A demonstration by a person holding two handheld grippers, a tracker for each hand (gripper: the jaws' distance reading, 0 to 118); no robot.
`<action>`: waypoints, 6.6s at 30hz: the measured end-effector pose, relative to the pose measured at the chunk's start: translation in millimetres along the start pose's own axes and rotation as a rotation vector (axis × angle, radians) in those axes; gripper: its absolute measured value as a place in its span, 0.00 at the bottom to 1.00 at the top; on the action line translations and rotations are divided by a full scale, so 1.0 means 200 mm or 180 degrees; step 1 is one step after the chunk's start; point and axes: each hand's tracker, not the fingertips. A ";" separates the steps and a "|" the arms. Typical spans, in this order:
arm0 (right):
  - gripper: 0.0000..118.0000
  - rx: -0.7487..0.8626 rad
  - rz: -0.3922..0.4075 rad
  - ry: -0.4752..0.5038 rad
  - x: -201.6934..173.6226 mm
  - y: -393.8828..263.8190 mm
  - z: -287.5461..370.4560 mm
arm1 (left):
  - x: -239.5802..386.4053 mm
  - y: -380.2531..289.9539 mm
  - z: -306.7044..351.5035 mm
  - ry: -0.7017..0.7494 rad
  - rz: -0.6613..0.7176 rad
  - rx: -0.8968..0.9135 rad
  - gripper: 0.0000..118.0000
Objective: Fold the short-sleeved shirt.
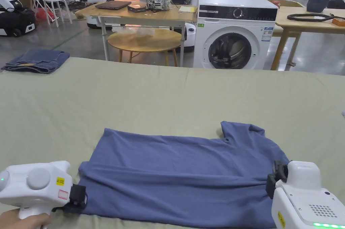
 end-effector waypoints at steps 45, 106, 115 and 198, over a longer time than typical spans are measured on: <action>0.05 -0.1771 -0.0122 0.0190 0.57 -0.09 -0.15 | 0.14 -0.22 0.23 -0.0038 -0.0196 0.0720 0.00; 0.00 0.0614 -0.0106 0.0016 -0.18 0.18 0.18 | 0.58 -0.35 0.68 0.0172 -0.0580 0.3150 0.00; 0.00 0.0494 -0.0096 0.0041 -0.19 0.21 0.09 | 0.34 -0.02 0.56 0.0071 -0.0341 0.2393 0.00; 0.00 -0.1652 -0.0061 0.0135 0.59 0.34 -0.25 | 0.02 0.14 0.42 -0.0637 -0.0240 0.1275 0.00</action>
